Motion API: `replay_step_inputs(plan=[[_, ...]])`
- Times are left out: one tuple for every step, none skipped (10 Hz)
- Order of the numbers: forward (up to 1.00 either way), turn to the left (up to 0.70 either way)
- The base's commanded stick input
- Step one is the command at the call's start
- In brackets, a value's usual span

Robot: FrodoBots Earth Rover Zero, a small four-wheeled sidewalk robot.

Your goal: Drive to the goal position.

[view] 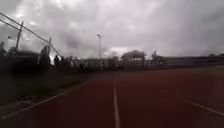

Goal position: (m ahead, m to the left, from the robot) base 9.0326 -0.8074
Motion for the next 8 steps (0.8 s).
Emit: replay_step_inputs(plan=[[0.50, 0.00], [0.50, 0.00], [0.50, 0.00], [0.50, 0.00], [0.50, 0.00], [0.50, 0.00], [0.50, 0.00], [0.50, 0.00]])
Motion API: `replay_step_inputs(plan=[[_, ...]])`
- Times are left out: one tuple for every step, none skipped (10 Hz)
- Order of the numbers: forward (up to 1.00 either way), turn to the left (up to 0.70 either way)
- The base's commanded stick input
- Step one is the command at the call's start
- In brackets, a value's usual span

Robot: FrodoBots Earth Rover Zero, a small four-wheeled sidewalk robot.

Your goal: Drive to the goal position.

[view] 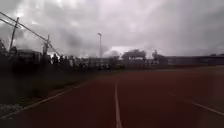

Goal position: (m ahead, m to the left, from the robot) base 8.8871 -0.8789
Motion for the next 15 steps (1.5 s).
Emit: replay_step_inputs(plan=[[0.50, 0.00], [0.50, 0.00], [0.50, 0.00], [0.50, 0.00], [0.50, 0.00], [0.50, 0.00], [0.50, 0.00], [0.50, 0.00], [0.50, 0.00], [0.50, 0.00], [0.50, 0.00], [0.50, 0.00], [0.50, -0.50], [0.50, -0.50], [0.50, -0.50]])
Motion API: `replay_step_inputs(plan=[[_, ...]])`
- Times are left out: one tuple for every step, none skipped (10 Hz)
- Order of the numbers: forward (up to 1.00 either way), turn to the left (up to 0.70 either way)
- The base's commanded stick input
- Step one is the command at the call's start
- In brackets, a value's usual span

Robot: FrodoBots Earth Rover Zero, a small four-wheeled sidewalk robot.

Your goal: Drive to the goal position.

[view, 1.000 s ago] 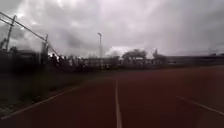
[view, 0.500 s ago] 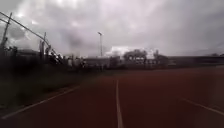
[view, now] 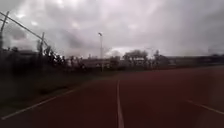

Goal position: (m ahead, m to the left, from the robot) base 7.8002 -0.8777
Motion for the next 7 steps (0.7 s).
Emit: replay_step_inputs(plan=[[0.50, 0.00], [0.50, 0.00], [0.50, 0.00], [0.50, 0.00], [0.50, 0.00], [0.50, 0.00], [0.50, 0.00]])
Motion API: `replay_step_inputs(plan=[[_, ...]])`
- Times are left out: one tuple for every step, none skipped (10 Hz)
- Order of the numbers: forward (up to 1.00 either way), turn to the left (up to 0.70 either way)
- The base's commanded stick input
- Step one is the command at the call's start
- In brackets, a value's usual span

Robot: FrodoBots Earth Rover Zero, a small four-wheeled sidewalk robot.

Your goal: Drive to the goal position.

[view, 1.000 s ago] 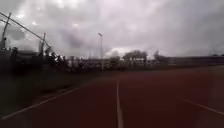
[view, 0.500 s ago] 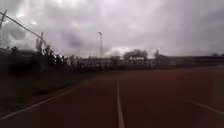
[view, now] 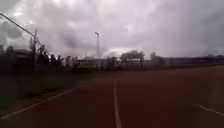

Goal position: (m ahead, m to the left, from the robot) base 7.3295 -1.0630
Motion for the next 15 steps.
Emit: replay_step_inputs(plan=[[0.50, 0.00], [0.50, 0.00], [0.50, 0.00], [0.50, 0.00], [0.50, 0.00], [0.50, 0.00], [0.50, 0.00], [0.50, 0.00], [0.50, 0.00], [0.50, 0.00], [0.50, 0.00], [0.50, 0.00], [0.50, 0.00], [0.50, 0.00], [0.50, 0.00]])
